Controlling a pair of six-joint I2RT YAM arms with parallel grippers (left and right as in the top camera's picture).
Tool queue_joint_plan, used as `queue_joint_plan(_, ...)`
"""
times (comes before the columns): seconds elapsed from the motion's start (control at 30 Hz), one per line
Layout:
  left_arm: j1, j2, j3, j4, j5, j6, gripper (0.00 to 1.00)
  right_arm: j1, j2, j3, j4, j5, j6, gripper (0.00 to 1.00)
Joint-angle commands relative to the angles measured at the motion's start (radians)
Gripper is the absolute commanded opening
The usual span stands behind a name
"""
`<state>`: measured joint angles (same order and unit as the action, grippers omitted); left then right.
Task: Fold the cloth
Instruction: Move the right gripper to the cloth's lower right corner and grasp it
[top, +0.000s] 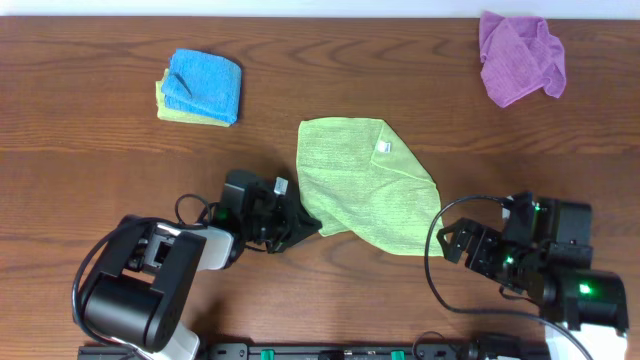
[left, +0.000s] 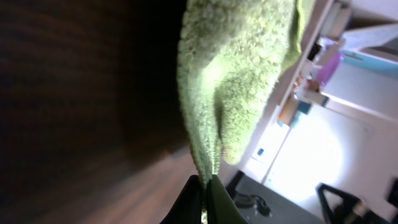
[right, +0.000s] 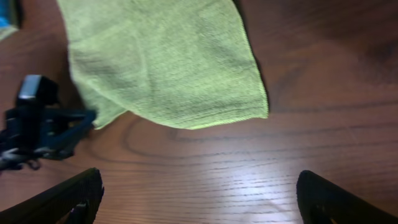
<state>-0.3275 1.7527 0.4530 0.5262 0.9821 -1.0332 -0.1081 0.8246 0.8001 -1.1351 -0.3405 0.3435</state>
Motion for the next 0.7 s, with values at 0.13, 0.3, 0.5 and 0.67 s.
queue_joint_plan(0.13, 0.020, 0.018, -0.014, -0.081, 0.172, 0.121, 0.06, -0.012, 0.070, -0.101, 0.031, 0.029, -0.021, 0.97)
queue_joint_plan(0.3, 0.021, 0.018, -0.014, -0.275, 0.172, 0.265, 0.06, -0.012, 0.077, -0.146, 0.114, 0.014, -0.007, 0.99)
queue_joint_plan(0.5, 0.060, 0.018, -0.014, -0.516, 0.124, 0.445, 0.06, -0.012, 0.079, -0.203, 0.177, 0.015, -0.007, 0.99)
queue_joint_plan(0.67, 0.122, 0.018, -0.014, -0.560, 0.118, 0.478, 0.06, -0.012, 0.087, -0.311, 0.262, 0.016, -0.007, 0.98)
